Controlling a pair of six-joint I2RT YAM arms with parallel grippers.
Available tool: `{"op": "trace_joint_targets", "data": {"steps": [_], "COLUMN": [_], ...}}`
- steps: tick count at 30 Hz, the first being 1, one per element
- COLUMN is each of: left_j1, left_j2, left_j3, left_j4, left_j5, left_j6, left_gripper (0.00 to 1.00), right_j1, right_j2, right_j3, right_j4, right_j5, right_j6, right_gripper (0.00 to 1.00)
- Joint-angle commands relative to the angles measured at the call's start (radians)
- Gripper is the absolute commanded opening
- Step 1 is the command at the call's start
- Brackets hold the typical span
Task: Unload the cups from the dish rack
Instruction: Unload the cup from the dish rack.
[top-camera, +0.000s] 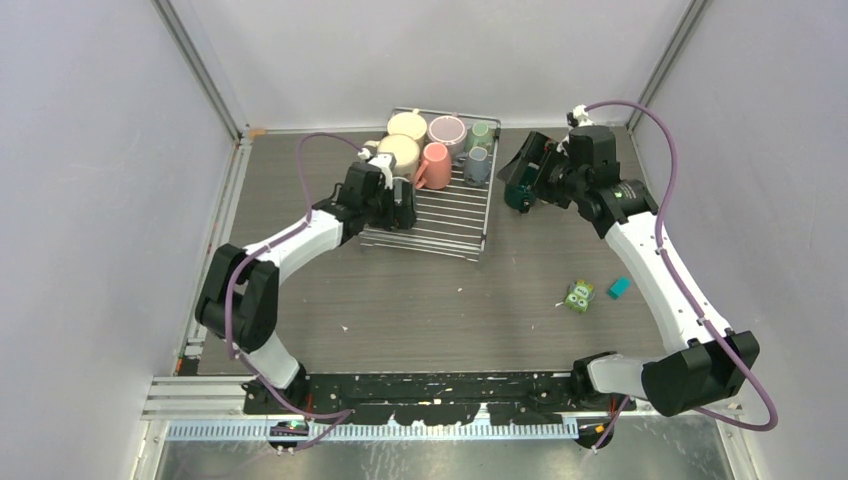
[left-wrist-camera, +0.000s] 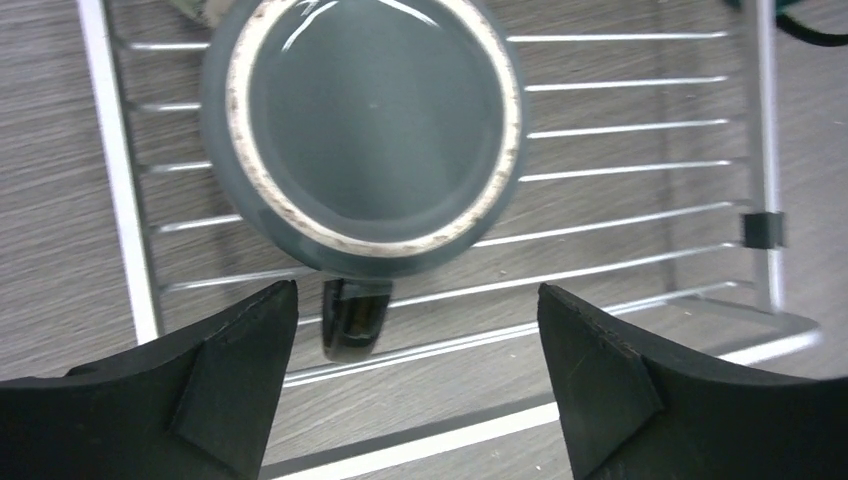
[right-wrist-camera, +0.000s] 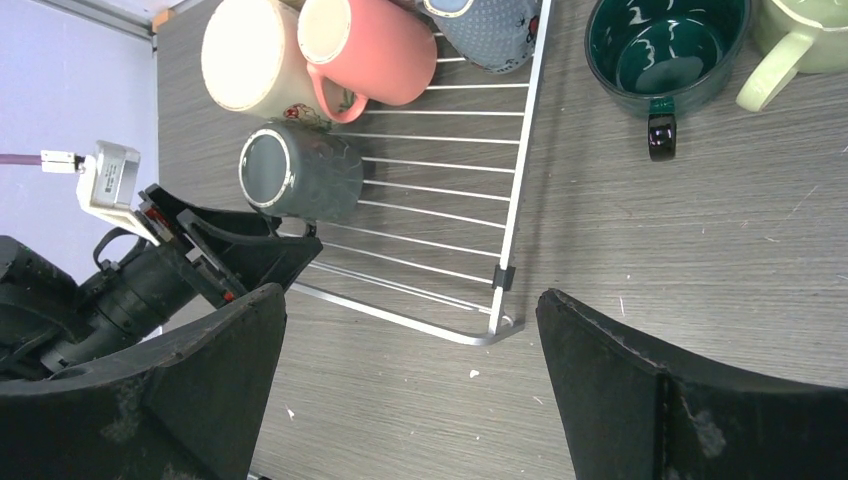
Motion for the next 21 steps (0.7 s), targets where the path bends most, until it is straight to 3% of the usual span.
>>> {"op": "trace_joint_targets", "data": {"steps": [1,4,15,21], "left_j1": [-0.018,-0.024,-0.041,-0.046], "left_j2": [0.033,0.054,0.107,0.119], "left_j3": [0.057,0.068,0.096,0.098], "left_j4": [-0.073,-0.092,-0.094,-0.089], "left_j5": [-0.158,-0.194,-0.227,-0.245], "left_j6": [0.018,0.025,0.048,0.050], "left_gripper": [0.85,0.73,0.46,0.27], "right_j1": [0.007,0.007,0.006,0.006], "right_j2": [-0.027,-0.021,-0.012,-0.009], "right_j3": [-0.010,-0.014,-0.026,-0.029], "right_j4": [0.050,0.056,0.064,0.064], "right_j5": [-0.008,-0.016,-0.022,-0.025], "right_j6": [0.003,0.004,0.004,0.003], "right_gripper": [1.00,1.00,1.00,1.00]}}
